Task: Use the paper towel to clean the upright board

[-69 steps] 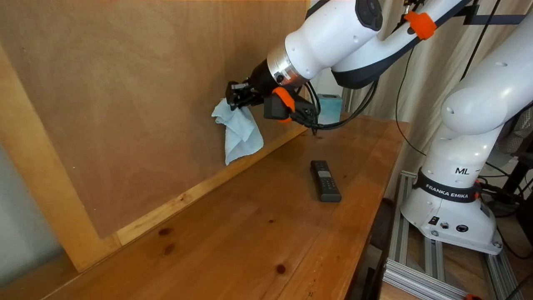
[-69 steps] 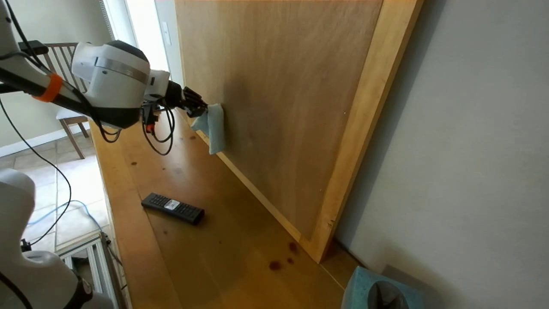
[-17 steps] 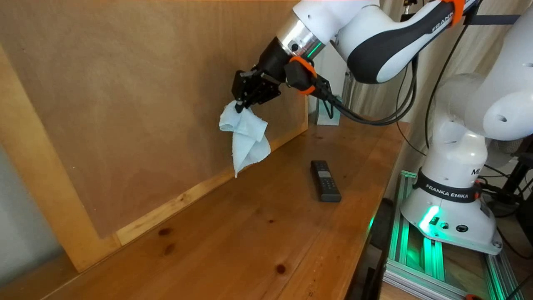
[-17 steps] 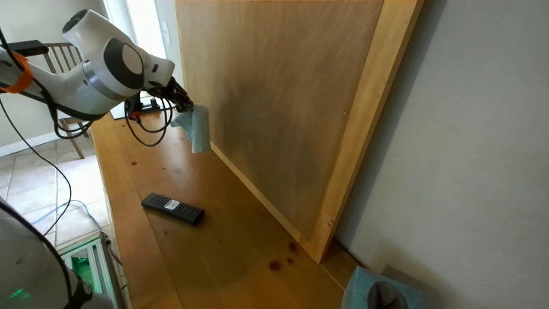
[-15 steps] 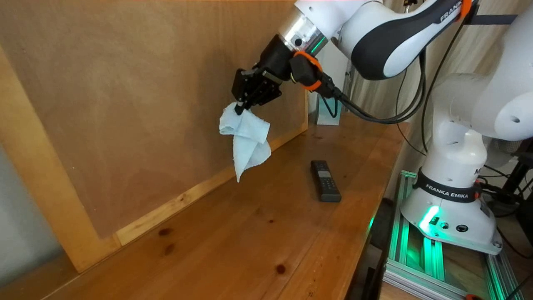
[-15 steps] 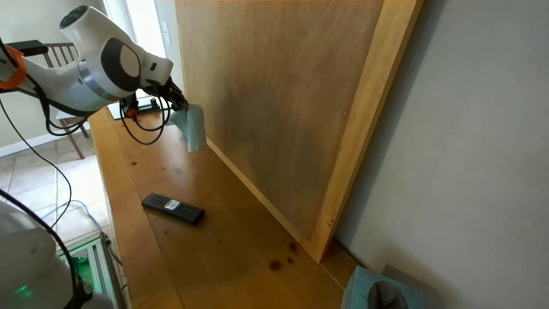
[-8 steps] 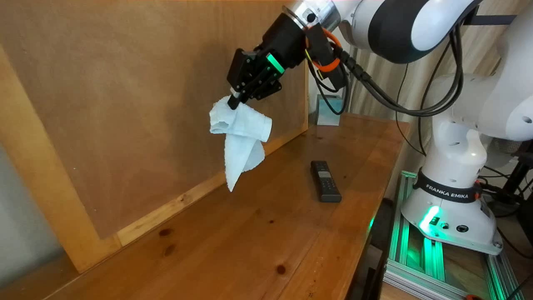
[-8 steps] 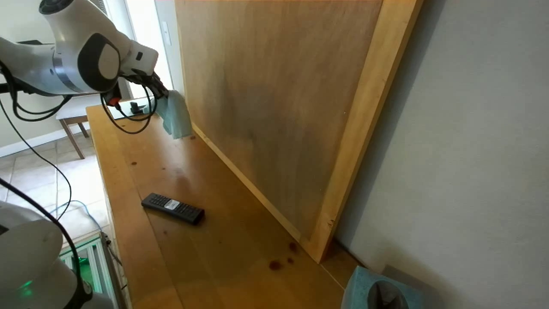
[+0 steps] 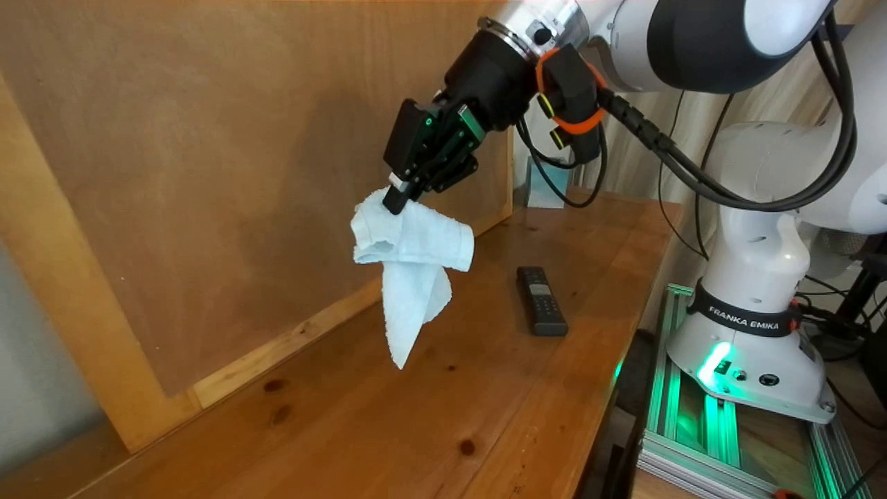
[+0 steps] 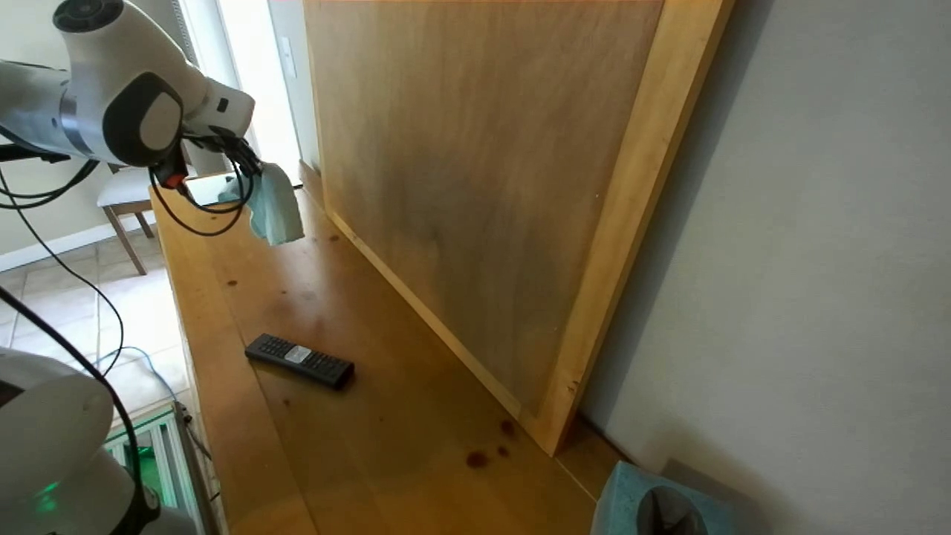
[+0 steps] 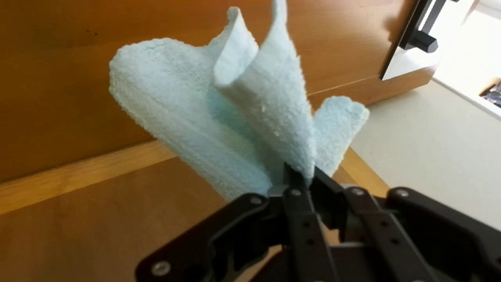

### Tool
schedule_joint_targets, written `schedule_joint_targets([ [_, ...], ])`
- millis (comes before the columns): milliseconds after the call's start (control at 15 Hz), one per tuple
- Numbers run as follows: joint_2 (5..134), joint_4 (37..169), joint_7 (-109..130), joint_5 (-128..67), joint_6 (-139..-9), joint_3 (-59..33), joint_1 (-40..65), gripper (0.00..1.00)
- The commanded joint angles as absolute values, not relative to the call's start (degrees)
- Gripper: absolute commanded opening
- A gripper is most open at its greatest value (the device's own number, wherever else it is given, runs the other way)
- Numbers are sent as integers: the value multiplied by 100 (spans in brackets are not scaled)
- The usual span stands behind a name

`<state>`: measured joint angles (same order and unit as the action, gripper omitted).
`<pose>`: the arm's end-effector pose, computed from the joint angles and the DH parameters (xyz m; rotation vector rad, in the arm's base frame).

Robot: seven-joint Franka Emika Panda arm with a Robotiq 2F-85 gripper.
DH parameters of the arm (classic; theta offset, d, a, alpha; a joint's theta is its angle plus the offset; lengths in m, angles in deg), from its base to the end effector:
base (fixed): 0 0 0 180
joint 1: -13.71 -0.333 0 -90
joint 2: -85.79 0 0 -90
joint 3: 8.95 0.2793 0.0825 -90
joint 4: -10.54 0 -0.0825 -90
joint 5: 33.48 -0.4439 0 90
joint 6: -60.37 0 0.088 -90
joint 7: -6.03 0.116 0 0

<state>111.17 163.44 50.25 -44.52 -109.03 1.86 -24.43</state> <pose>0.3411 0.3654 0.3846 -2.5232 0.1019 -0.6421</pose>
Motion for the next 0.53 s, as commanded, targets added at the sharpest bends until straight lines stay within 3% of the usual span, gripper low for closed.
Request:
schedule_joint_targets([
  [0, 11128, 16321, 4749, -4827, -10857, 442, -2241, 8],
  [467, 10725, 16192, 4510, -5123, -10723, 584, -2484, 2],
])
